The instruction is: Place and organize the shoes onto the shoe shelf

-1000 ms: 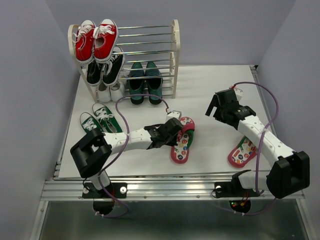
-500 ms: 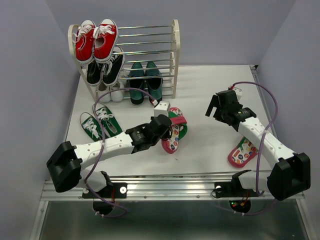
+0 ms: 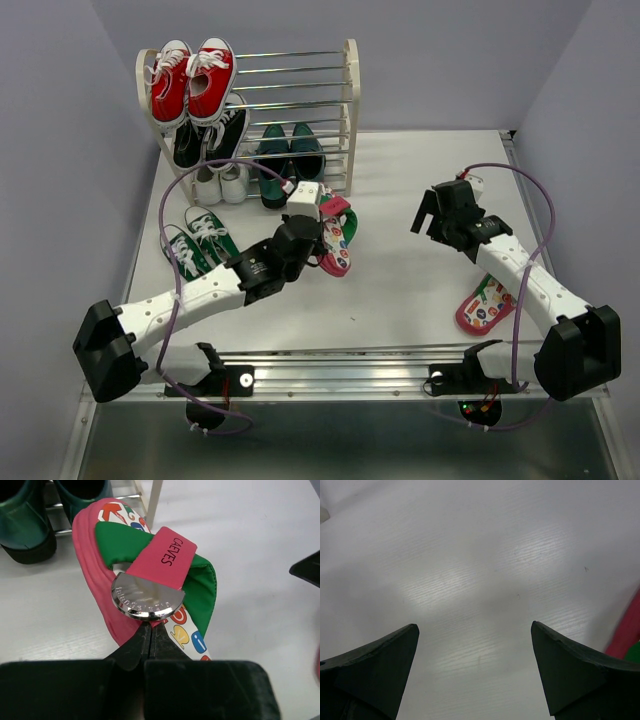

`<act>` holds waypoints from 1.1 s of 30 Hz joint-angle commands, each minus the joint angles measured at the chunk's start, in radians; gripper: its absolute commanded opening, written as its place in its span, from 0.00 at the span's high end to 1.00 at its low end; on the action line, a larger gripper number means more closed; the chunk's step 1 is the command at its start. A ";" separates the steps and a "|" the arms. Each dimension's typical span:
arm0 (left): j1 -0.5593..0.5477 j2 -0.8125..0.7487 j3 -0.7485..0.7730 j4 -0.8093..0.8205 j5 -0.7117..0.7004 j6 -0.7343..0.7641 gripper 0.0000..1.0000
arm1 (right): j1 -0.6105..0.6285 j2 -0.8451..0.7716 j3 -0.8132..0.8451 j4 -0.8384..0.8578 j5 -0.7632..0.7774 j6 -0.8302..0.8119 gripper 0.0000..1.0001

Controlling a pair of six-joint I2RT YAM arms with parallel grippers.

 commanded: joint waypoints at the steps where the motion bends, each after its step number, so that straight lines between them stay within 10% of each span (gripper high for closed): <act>1: 0.048 -0.048 0.073 0.183 0.005 0.125 1.00 | -0.005 -0.020 -0.003 0.045 0.012 -0.018 0.00; 23: 0.286 -0.021 0.202 0.344 0.149 0.328 1.00 | -0.005 0.042 0.038 0.516 -0.744 -0.191 0.00; 33: 0.439 0.062 0.252 0.404 0.322 0.350 1.00 | -0.005 0.026 0.037 0.492 -0.673 -0.216 0.00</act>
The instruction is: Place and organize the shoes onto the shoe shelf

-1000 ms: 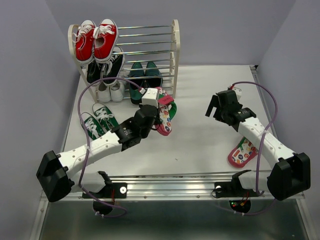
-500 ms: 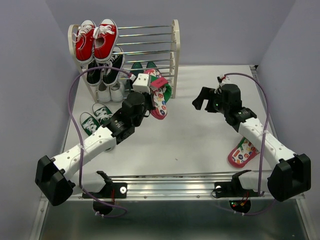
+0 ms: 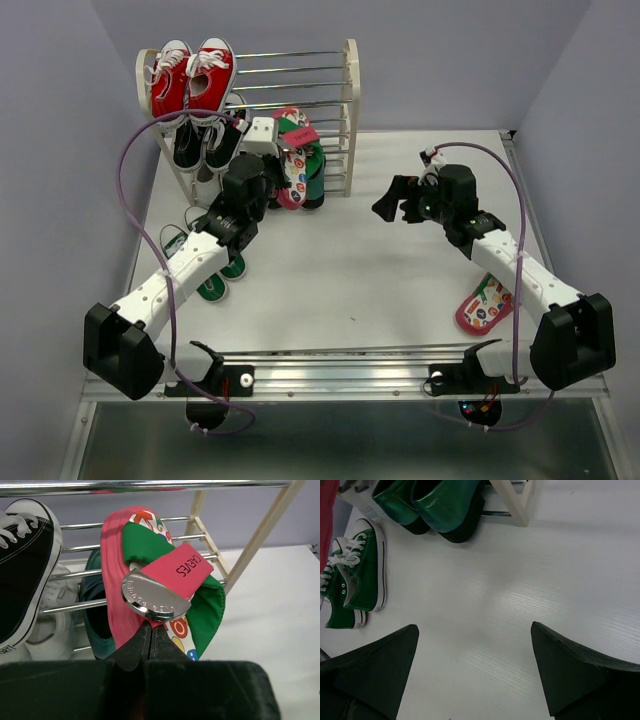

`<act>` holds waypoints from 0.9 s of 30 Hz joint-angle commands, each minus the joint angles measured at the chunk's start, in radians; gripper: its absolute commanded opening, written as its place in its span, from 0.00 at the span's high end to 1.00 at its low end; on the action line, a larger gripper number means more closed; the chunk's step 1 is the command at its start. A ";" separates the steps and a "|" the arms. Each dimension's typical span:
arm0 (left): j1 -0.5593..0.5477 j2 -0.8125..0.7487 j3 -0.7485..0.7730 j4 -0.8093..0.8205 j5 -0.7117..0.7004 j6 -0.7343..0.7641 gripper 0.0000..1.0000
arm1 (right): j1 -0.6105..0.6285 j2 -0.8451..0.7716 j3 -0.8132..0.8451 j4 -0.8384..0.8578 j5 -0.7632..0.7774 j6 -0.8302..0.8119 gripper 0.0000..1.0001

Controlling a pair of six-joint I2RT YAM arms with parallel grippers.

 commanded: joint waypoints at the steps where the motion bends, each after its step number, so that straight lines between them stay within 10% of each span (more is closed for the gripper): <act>1: 0.040 0.019 0.081 0.181 0.093 0.028 1.00 | -0.004 -0.029 0.039 0.045 0.004 -0.027 0.00; 27: 0.152 0.169 0.102 0.504 0.112 -0.033 1.00 | -0.004 0.009 0.074 0.044 0.103 0.045 0.00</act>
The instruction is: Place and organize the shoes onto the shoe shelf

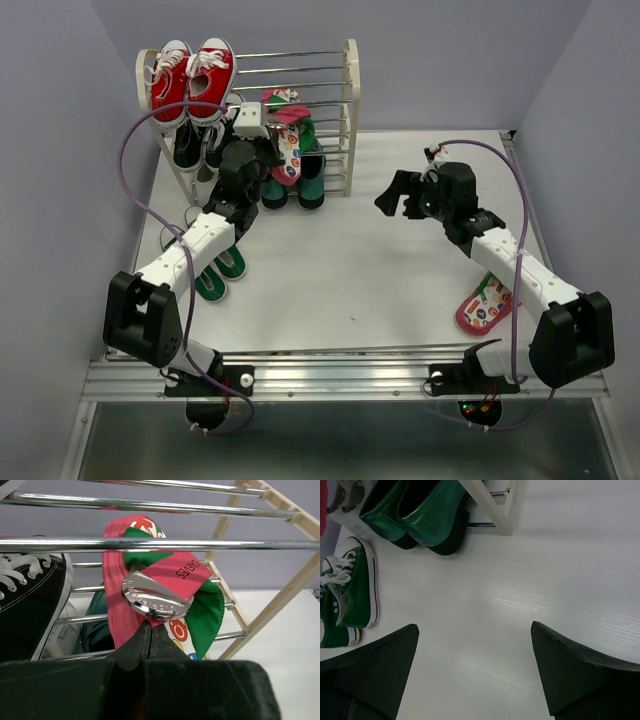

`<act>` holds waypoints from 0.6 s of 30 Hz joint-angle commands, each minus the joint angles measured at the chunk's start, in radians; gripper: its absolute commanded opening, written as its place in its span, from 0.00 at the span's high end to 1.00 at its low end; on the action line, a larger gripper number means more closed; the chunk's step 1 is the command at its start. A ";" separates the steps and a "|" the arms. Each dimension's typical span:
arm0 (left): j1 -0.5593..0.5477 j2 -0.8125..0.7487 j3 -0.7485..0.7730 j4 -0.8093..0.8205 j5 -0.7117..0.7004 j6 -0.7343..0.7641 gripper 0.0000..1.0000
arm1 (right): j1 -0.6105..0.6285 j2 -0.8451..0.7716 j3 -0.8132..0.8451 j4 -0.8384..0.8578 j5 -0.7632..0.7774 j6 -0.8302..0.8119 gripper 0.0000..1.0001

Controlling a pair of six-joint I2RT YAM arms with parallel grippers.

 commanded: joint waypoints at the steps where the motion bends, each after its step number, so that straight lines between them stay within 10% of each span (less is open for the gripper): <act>1: 0.008 -0.001 0.080 0.216 0.001 -0.020 1.00 | -0.004 0.004 0.064 0.045 0.028 0.021 0.00; 18: 0.059 0.117 0.164 0.297 0.038 -0.031 1.00 | -0.004 -0.032 0.063 0.054 0.054 0.036 0.00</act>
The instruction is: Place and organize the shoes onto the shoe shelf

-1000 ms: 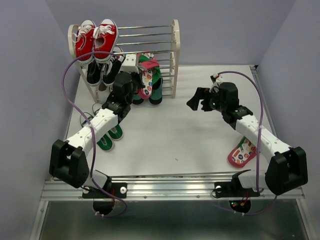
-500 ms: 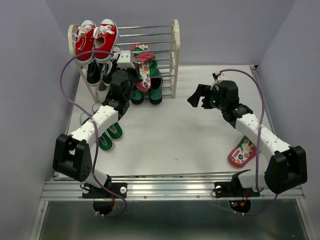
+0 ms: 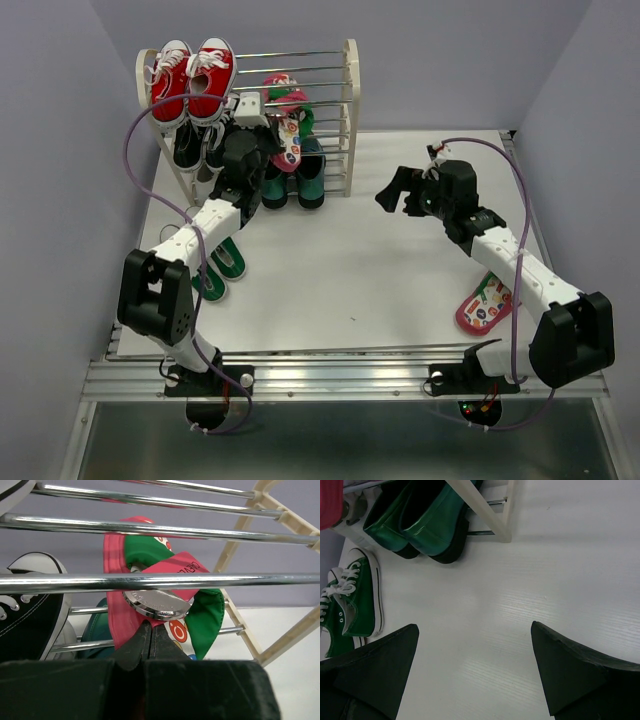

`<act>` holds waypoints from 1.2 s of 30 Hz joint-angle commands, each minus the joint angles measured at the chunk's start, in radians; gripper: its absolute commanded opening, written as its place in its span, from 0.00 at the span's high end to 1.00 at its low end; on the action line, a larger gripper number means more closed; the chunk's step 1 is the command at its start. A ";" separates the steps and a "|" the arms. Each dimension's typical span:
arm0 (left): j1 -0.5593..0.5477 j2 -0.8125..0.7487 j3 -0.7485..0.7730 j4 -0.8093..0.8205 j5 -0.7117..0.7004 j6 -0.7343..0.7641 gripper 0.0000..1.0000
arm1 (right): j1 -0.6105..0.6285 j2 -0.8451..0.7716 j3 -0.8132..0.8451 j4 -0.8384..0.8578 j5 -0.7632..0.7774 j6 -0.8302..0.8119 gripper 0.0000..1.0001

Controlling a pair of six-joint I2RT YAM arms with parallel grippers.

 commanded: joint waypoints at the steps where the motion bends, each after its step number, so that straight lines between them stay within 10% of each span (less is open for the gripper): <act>1: 0.014 -0.011 0.089 0.202 0.014 -0.017 1.00 | -0.004 -0.041 0.039 0.051 0.030 -0.003 0.00; 36: 0.080 0.167 0.192 0.084 0.120 -0.023 1.00 | -0.004 -0.081 0.008 0.031 0.089 -0.034 0.00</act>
